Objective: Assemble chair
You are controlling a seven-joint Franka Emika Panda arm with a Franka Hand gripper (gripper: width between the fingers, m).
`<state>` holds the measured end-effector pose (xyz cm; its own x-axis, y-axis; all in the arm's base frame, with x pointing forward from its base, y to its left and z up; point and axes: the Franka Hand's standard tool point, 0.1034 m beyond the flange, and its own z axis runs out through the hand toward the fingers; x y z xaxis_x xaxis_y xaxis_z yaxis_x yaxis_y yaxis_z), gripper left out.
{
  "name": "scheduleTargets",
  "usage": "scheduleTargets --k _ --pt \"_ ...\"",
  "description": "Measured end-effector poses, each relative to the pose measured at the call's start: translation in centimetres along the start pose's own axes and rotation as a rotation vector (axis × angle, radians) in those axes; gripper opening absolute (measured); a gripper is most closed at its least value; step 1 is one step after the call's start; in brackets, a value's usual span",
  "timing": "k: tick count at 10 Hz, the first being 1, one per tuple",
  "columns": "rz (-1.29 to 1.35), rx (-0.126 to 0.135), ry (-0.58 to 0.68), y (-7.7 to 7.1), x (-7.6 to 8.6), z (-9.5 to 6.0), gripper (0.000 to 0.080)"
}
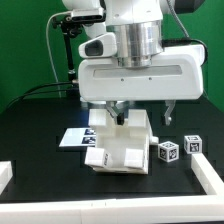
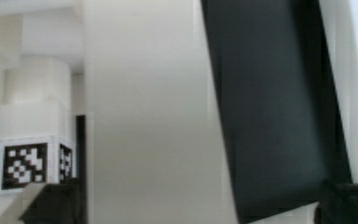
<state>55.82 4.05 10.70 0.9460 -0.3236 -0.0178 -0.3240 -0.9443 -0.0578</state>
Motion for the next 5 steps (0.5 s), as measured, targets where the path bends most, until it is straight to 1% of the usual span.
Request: scheduleTargets --k 1,2,5 --pt "0.002 0.002 0.001 -0.1 0.0 -0.2 0.0649" --pt "0.002 0.007 -0.001 -0.1 -0.2 -0.8 0.0648" --pt "0.038 0.024 -0.042 -0.4 -1.6 -3.3 0.0649"
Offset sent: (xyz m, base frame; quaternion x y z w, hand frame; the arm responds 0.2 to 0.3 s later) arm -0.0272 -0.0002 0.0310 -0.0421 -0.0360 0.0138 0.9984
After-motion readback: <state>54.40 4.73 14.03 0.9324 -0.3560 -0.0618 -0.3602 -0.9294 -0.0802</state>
